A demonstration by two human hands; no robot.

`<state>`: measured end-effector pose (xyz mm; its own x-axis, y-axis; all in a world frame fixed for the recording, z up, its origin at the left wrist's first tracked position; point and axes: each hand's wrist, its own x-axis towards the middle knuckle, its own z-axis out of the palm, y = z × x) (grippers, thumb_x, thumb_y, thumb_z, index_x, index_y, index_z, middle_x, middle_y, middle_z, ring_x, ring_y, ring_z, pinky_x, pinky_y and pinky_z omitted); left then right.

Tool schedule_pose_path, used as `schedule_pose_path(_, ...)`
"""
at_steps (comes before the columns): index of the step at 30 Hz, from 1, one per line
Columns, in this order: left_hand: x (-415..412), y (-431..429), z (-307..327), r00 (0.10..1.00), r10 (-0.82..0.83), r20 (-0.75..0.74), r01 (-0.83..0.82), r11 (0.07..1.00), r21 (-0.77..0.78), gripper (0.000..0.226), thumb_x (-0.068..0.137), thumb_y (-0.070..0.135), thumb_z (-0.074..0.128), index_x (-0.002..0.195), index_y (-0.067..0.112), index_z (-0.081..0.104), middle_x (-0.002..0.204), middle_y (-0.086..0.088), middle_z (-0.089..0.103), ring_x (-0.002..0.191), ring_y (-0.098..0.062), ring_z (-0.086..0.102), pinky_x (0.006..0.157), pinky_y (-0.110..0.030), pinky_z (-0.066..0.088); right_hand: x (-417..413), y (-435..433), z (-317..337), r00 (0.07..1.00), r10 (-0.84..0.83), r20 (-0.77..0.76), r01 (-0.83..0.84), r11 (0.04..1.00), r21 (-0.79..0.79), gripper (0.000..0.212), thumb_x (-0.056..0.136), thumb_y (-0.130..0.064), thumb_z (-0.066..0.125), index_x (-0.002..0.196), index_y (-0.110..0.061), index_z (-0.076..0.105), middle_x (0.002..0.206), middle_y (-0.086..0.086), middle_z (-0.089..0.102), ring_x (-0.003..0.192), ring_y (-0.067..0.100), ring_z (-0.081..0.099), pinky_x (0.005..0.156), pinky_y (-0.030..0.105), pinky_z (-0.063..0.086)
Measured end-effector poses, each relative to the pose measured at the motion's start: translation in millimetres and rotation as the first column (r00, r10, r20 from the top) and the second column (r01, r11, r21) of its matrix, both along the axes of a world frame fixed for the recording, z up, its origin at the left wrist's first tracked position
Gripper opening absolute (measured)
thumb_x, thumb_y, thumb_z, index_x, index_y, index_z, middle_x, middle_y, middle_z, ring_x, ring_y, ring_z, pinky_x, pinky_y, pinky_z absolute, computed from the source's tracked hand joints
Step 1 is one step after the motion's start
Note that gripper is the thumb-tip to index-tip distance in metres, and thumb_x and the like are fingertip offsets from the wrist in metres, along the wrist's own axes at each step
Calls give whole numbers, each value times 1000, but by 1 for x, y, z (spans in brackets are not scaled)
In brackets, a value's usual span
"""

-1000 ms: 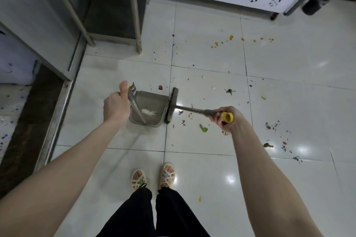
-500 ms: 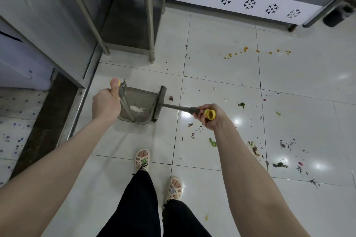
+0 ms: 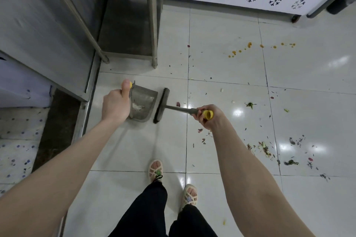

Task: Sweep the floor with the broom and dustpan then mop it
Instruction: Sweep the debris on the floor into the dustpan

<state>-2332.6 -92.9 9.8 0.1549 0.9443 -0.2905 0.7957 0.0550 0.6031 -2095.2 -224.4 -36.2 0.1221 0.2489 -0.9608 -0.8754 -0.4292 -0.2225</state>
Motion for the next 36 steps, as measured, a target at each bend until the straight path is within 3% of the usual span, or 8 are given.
schedule_pose_path(2, 7, 6, -2, 999, -42, -16, 42, 999, 0, 67, 100, 53, 21, 82, 1, 59, 63, -8, 47, 73, -32, 50, 66, -35, 32, 9, -2, 1, 999, 1, 51, 2, 998, -67, 10, 89, 1, 45, 84, 1, 53, 79, 18, 57, 28, 11, 49, 29, 12, 38)
schedule_pose_path(6, 16, 10, -15, 995, -98, 16, 98, 995, 32, 71, 96, 61, 18, 65, 7, 53, 72, -17, 56, 79, -36, 53, 67, -35, 32, 26, -21, 7, 993, -39, 110, 52, 992, -115, 8, 88, 2, 46, 88, 4, 54, 77, 19, 57, 28, 12, 50, 28, 14, 38)
schedule_pose_path(11, 30, 7, -26, 991, -133, 36, 132, 991, 14, 80, 93, 64, 14, 81, 1, 61, 94, -24, 64, 89, -38, 55, 71, -36, 35, 37, -62, 12, 980, -121, 160, 147, 976, -163, 12, 88, 1, 46, 87, 7, 57, 78, 18, 58, 29, 12, 51, 27, 14, 38)
schedule_pose_path(15, 39, 3, -23, 984, -174, 45, 175, 985, -10, 76, 96, 61, 16, 88, 1, 63, 96, -25, 62, 95, -39, 54, 73, -36, 32, 39, -84, 20, 970, -156, 188, 193, 961, -200, 21, 89, 0, 46, 74, 8, 57, 69, 13, 55, 28, 9, 48, 28, 13, 38)
schedule_pose_path(21, 37, 4, -24, 970, -241, 31, 240, 971, 7, 67, 100, 52, 18, 83, 0, 58, 84, -25, 55, 83, -37, 49, 71, -35, 31, 43, -88, 29, 958, -205, 198, 229, 968, -103, 13, 91, 1, 43, 90, 7, 54, 75, 17, 54, 29, 9, 49, 27, 14, 37)
schedule_pose_path(25, 36, 7, -26, 978, -211, 11, 211, 978, -2, 75, 96, 61, 15, 82, 2, 60, 81, -16, 52, 80, -30, 43, 72, -34, 31, 42, -93, 44, 972, -168, 162, 183, 979, -86, 14, 91, 0, 44, 87, 10, 54, 74, 19, 55, 30, 8, 48, 28, 13, 38)
schedule_pose_path(32, 29, 7, -22, 976, -218, -23, 218, 976, 7, 79, 95, 62, 12, 77, 1, 58, 77, -19, 54, 79, -33, 47, 71, -35, 33, 22, -74, 24, 987, -149, 56, 151, 988, -20, 14, 91, 0, 46, 98, 8, 54, 67, 23, 58, 29, 10, 49, 28, 14, 39)
schedule_pose_path(36, 32, -9, -19, 962, -268, -46, 268, 963, 2, 67, 98, 54, 17, 97, 4, 61, 79, -19, 53, 79, -32, 43, 71, -34, 31, 12, -80, -1, 988, -155, 6, 155, 988, -13, 18, 90, -1, 45, 107, -1, 50, 67, 21, 60, 32, 11, 51, 28, 15, 39)
